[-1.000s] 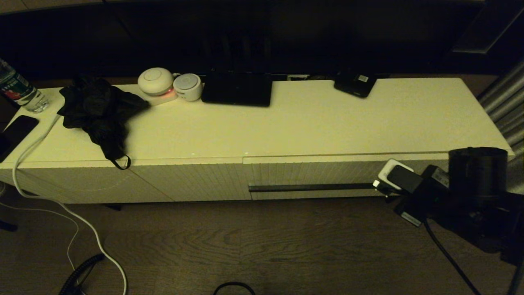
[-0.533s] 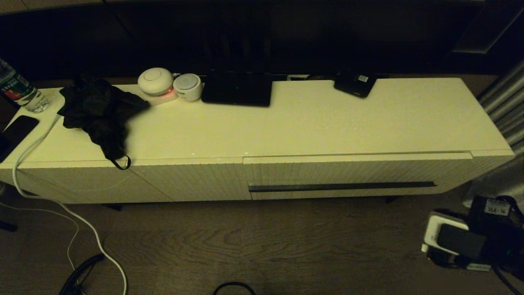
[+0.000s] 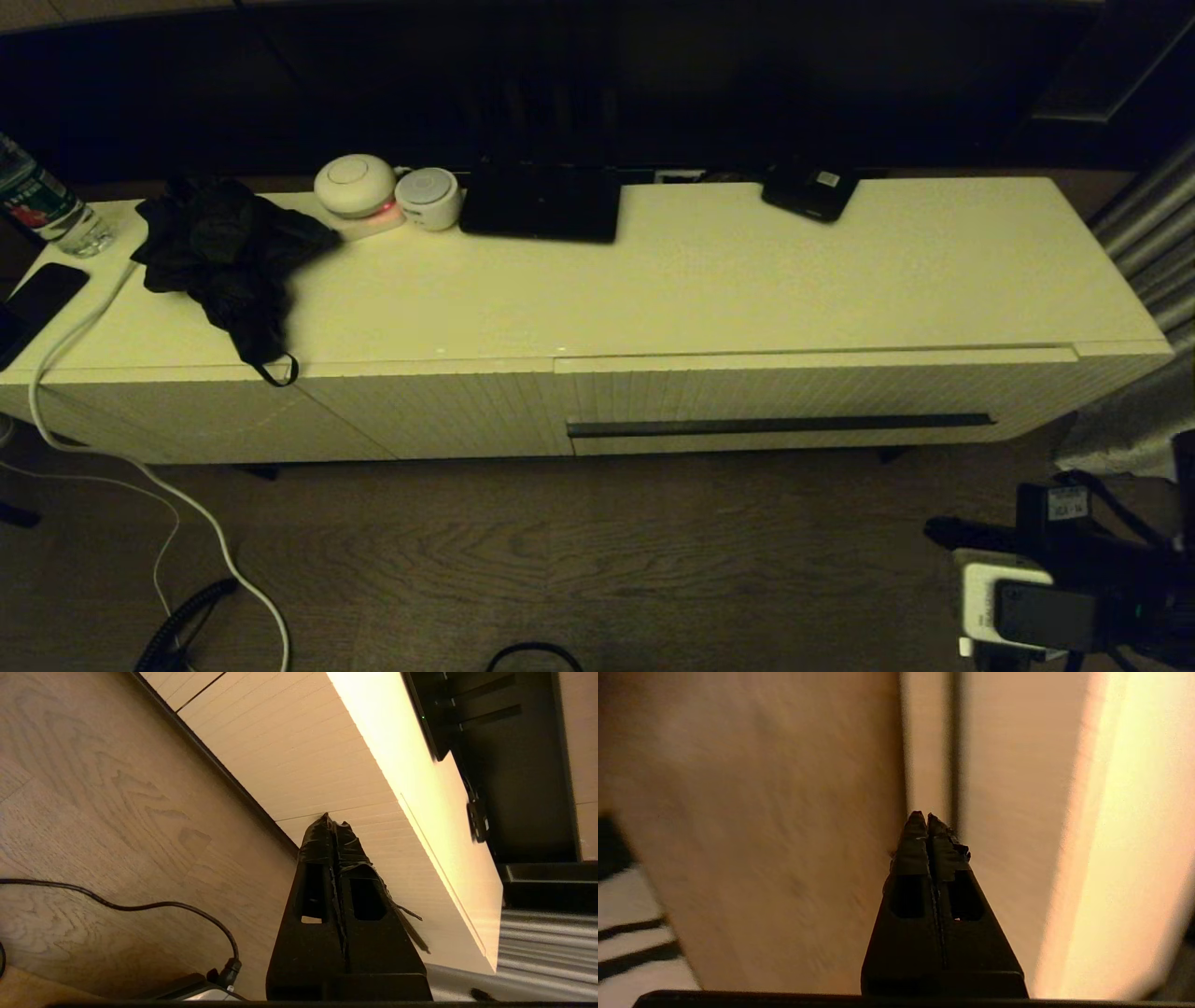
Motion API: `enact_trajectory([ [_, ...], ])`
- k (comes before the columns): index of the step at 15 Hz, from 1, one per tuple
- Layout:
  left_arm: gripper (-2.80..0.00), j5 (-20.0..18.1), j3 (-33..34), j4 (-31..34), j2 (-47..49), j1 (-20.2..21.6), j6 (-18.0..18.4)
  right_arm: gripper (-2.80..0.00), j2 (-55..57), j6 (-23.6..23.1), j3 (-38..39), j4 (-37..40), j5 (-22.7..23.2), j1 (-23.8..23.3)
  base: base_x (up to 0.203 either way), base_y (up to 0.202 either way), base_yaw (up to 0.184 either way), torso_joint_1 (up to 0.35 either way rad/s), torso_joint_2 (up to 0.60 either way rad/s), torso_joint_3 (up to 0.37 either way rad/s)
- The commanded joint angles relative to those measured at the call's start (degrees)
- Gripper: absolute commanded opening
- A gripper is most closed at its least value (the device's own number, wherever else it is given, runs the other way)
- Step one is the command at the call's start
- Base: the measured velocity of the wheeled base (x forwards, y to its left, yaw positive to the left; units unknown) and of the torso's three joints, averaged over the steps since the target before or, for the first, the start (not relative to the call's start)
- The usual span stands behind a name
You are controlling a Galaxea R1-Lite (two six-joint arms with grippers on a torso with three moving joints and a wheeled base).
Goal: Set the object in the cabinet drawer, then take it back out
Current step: Open the drawer
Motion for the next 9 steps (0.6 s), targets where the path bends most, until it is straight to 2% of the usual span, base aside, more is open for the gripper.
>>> enact_trajectory([
  [1,-2.8,0.0,0.0,0.0,-0.1,0.0,-0.3,-2.8,8.6,-0.2,-0.3,-1.3,2.0,0.0,0.0,0.0,0.0,0.0,0.0,0.0],
  [5,-2.8,0.0,0.0,0.0,-0.1,0.0,-0.4,-2.8,17.5,1.8,-2.2,-8.1,6.4,0.0,0.0,0.0,0.0,0.0,0.0,0.0],
  [6,-2.8,0.0,0.0,0.0,-0.1,0.0,-0.3,-1.62,18.7,2.0,-2.6,-9.5,7.0,-0.3,0.0,0.0,0.0,0.0,0.0,0.0],
  [7,-2.8,0.0,0.0,0.0,-0.1,0.0,-0.3,0.0,19.6,2.0,-3.0,-9.9,7.5,-0.7,0.0,0.0,0.0,0.0,0.0,0.0],
  [9,-2.8,0.0,0.0,0.0,-0.1,0.0,-0.4,0.0,21.8,2.0,-3.1,-10.2,9.9,-1.8,0.0,0.0,0.0,0.0,0.0,0.0],
])
